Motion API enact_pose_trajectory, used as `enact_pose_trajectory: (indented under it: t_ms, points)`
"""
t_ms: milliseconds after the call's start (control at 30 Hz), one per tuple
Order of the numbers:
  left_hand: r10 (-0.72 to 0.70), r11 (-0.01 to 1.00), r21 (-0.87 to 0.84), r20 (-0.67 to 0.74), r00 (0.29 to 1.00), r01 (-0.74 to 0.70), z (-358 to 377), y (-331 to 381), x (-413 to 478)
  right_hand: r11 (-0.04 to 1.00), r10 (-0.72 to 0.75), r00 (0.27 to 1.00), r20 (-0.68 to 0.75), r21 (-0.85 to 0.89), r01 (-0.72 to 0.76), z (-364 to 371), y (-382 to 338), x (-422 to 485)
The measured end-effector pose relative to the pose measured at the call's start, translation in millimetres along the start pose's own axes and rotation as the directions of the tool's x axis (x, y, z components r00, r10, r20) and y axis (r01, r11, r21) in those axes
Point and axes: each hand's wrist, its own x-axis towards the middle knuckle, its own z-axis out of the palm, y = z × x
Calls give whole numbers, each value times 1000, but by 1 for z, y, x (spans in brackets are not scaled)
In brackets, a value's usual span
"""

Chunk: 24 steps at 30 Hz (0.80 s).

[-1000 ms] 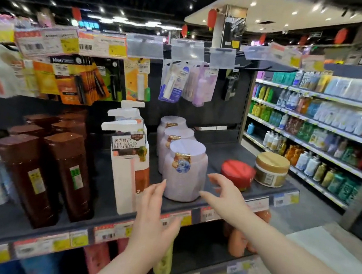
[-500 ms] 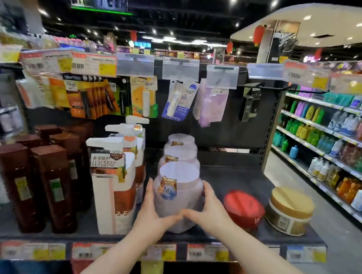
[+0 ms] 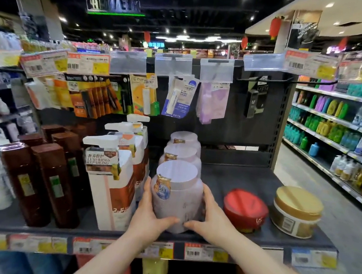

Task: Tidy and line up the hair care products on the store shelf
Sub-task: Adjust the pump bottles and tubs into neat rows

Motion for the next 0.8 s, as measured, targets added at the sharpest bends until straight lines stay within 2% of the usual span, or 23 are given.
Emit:
enact_pose_trajectory:
  t_ms: [300,633,700,800]
  points:
    - [6,1000,-21,8,1000,-6,-1,0,-1,998,-46,997,-63,31,48,4,5,-2]
    - [32,998,57,-11,999,-31,0,-1,-2,999,-47,996,-72,-4,47,7,6,-5]
    - [39,998,48,-5,999,-39,1,-2,-3,999,-23,998,-52,-43,21,4,2,-7]
    - [40,998,39,12,999,-41,1,-3,-4,978,-32,997,-77,-206,16,-7,-10,-15]
